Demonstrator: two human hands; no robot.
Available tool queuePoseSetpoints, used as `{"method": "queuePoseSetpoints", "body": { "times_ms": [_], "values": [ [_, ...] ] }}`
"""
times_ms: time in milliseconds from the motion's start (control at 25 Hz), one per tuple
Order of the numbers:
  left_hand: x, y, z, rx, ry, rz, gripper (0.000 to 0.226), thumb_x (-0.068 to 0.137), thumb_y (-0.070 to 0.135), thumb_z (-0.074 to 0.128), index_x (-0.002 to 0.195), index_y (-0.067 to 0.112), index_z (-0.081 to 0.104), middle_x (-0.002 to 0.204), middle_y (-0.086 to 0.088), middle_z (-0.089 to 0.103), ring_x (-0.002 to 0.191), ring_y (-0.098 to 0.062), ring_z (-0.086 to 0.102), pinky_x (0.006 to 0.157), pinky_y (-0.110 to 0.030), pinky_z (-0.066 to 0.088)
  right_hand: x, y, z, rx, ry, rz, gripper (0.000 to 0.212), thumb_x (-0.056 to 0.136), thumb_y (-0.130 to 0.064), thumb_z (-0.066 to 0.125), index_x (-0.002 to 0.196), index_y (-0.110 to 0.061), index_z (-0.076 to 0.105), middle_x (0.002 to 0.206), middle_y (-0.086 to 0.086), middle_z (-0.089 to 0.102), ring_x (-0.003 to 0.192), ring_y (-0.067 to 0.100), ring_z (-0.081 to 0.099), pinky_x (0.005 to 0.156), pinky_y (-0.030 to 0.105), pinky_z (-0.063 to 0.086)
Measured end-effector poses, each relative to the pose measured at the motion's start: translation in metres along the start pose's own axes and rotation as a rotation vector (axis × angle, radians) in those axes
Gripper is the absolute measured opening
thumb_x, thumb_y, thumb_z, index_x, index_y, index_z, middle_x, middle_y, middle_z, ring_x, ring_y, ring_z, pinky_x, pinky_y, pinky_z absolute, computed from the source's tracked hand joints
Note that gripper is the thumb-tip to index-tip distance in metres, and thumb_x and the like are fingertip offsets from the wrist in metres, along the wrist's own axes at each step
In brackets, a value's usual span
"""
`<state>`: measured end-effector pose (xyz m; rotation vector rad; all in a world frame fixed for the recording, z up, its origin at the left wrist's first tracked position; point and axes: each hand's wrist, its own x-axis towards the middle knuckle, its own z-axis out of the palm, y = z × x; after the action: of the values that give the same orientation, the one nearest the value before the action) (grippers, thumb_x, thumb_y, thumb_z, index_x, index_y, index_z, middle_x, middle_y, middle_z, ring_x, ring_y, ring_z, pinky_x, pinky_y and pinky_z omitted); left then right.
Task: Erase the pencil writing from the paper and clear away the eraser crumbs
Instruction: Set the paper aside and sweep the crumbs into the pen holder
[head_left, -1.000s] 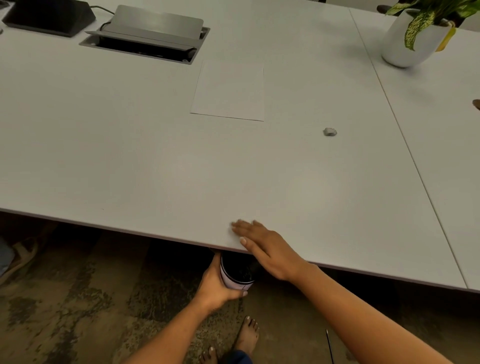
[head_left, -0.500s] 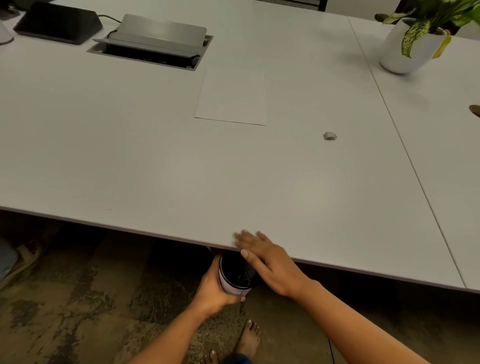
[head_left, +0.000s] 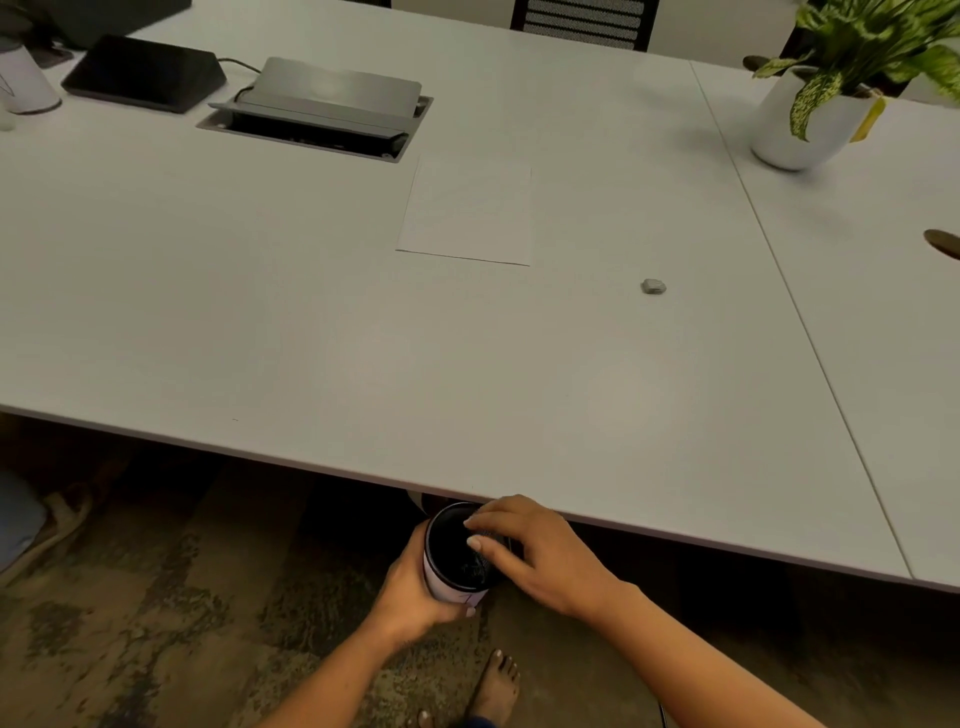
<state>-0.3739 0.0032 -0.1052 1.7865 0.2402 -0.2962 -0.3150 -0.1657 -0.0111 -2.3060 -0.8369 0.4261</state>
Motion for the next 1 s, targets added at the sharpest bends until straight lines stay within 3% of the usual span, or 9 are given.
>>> {"method": "queuePoseSetpoints", "body": {
  "times_ms": [200, 320, 440, 560, 720, 800, 920, 1000],
  "values": [
    [-0.022, 0.013, -0.016, 0.006, 0.027, 0.024, 0.092, 0.044, 0.016, 0.090, 0.117, 0.040, 0.039, 0.118, 0.013, 0.052, 0.112, -0.006, 0.049, 0.083, -0.010, 0.041, -0.013, -0.013, 0.005, 0.036, -0.087, 0.101, 0.089, 0.069, -0.067, 0.059, 0.140, -0.034, 0.015, 0.152, -0.008, 0.017, 0.135, 0.002, 0.014, 0.110, 0.024, 0.019],
    [-0.032, 0.037, -0.023, 0.033, 0.028, 0.080, 0.090, 0.040, 0.028, 0.090, 0.112, 0.046, 0.039, 0.116, 0.018, 0.052, 0.110, 0.003, 0.049, 0.082, -0.005, 0.038, -0.014, -0.031, 0.004, 0.124, -0.049, 0.117, 0.105, 0.062, -0.065, 0.068, 0.141, -0.034, 0.007, 0.152, -0.007, 0.016, 0.137, 0.005, 0.016, 0.112, 0.025, 0.018],
    [-0.035, 0.064, -0.031, 0.035, 0.049, 0.156, 0.087, 0.035, 0.043, 0.085, 0.112, 0.042, 0.044, 0.115, 0.016, 0.055, 0.108, 0.006, 0.051, 0.083, -0.005, 0.040, -0.010, -0.048, -0.003, 0.236, 0.071, 0.134, 0.108, 0.059, -0.056, 0.076, 0.141, -0.033, 0.011, 0.145, -0.011, 0.026, 0.130, 0.000, 0.027, 0.105, 0.010, 0.021],
    [-0.027, 0.091, -0.041, 0.026, 0.083, 0.213, 0.084, 0.035, 0.041, 0.085, 0.110, 0.040, 0.047, 0.111, 0.013, 0.059, 0.104, 0.009, 0.054, 0.081, -0.004, 0.043, 0.000, -0.061, -0.016, 0.301, 0.201, 0.129, 0.105, 0.056, -0.051, 0.080, 0.139, -0.032, 0.018, 0.132, -0.018, 0.032, 0.120, -0.008, 0.032, 0.090, -0.008, 0.021],
    [-0.005, 0.124, -0.047, 0.063, 0.072, 0.276, 0.081, 0.042, 0.043, 0.082, 0.114, 0.043, 0.045, 0.113, 0.018, 0.057, 0.102, 0.016, 0.052, 0.077, 0.000, 0.041, 0.018, -0.062, -0.042, 0.366, 0.351, 0.139, 0.102, 0.048, -0.052, 0.078, 0.134, -0.032, 0.026, 0.122, -0.027, 0.038, 0.109, -0.019, 0.039, 0.082, -0.007, 0.029],
    [0.014, 0.139, -0.046, 0.099, 0.053, 0.278, 0.083, 0.048, 0.044, 0.083, 0.118, 0.047, 0.039, 0.119, 0.021, 0.053, 0.105, 0.017, 0.049, 0.078, 0.000, 0.039, 0.031, -0.049, -0.060, 0.384, 0.430, 0.181, 0.101, 0.050, -0.040, 0.082, 0.134, -0.028, 0.029, 0.126, -0.018, 0.043, 0.109, -0.011, 0.043, 0.082, -0.006, 0.032],
    [0.054, 0.151, -0.041, 0.221, 0.071, 0.263, 0.087, 0.066, 0.034, 0.081, 0.137, 0.030, 0.030, 0.140, 0.011, 0.039, 0.124, 0.002, 0.037, 0.099, -0.014, 0.028, 0.051, -0.018, -0.090, 0.378, 0.536, 0.234, 0.098, 0.055, -0.022, 0.086, 0.135, -0.022, 0.030, 0.132, -0.003, 0.044, 0.113, 0.002, 0.043, 0.085, -0.003, 0.031],
    [0.084, 0.155, -0.037, 0.302, 0.112, 0.251, 0.082, 0.075, 0.029, 0.074, 0.141, 0.021, 0.026, 0.147, 0.004, 0.032, 0.132, -0.009, 0.030, 0.103, -0.019, 0.023, 0.065, 0.005, -0.111, 0.371, 0.596, 0.259, 0.097, 0.055, -0.021, 0.086, 0.135, -0.022, 0.030, 0.133, -0.003, 0.043, 0.113, 0.003, 0.042, 0.089, 0.006, 0.032]
  ]
}}
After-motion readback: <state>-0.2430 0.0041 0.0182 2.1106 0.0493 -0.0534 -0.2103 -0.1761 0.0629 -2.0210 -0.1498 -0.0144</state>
